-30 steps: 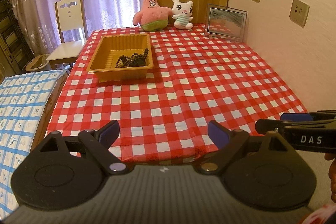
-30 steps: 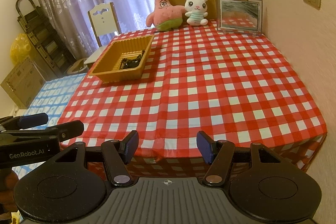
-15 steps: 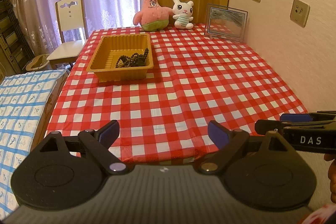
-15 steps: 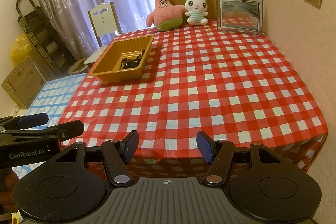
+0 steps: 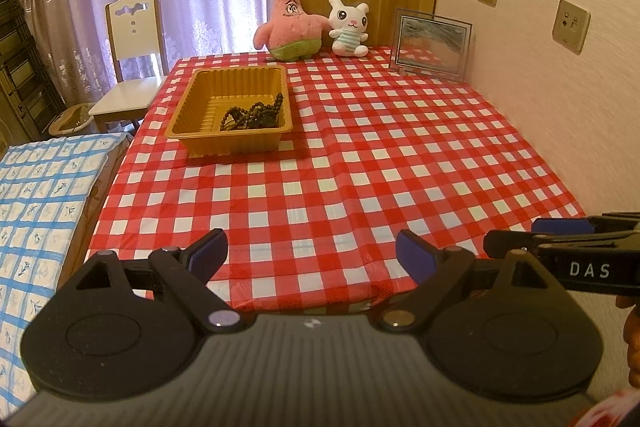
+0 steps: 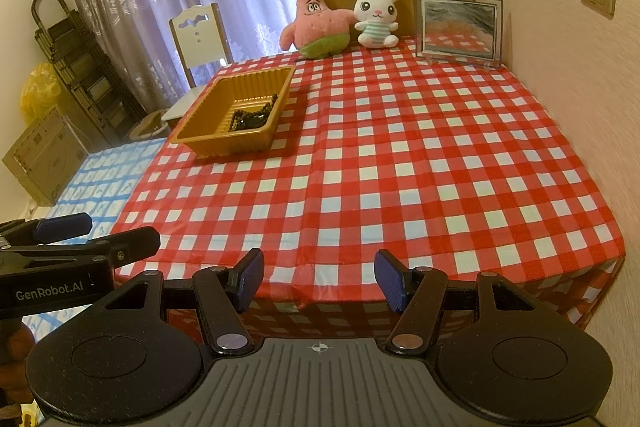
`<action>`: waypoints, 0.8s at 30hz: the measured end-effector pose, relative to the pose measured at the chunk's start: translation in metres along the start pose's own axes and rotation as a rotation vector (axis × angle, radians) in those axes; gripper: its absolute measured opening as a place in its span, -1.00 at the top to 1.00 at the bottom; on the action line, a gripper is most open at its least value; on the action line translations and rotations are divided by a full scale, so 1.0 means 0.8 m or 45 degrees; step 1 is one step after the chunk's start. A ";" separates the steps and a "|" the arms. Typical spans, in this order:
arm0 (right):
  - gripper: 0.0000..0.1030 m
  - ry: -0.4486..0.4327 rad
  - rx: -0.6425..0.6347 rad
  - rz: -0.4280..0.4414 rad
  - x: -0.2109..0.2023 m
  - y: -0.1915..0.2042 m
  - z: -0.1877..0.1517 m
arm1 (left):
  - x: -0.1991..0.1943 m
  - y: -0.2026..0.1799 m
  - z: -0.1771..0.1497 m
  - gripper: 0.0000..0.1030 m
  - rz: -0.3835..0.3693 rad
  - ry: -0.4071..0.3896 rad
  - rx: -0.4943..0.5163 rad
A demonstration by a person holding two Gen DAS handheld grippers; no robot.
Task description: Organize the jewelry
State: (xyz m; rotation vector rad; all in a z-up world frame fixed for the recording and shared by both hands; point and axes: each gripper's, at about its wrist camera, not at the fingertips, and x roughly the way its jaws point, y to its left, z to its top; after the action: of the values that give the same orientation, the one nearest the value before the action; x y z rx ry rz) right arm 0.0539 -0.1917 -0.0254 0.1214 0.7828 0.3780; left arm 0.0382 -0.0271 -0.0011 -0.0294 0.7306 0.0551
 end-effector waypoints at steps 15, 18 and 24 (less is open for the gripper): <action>-0.19 0.002 -0.007 0.005 0.002 0.001 0.001 | 0.000 0.001 0.002 -0.75 0.002 -0.001 -0.002; -0.19 0.002 -0.010 0.006 0.002 0.002 0.002 | -0.001 0.002 0.001 -0.75 0.001 -0.002 -0.002; -0.19 0.003 -0.010 0.006 0.002 0.003 0.002 | 0.000 0.002 0.001 -0.75 0.000 -0.001 -0.003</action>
State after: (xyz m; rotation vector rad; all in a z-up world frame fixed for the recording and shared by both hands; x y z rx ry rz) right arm 0.0553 -0.1887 -0.0252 0.1157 0.7831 0.3853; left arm 0.0385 -0.0257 -0.0002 -0.0313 0.7300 0.0560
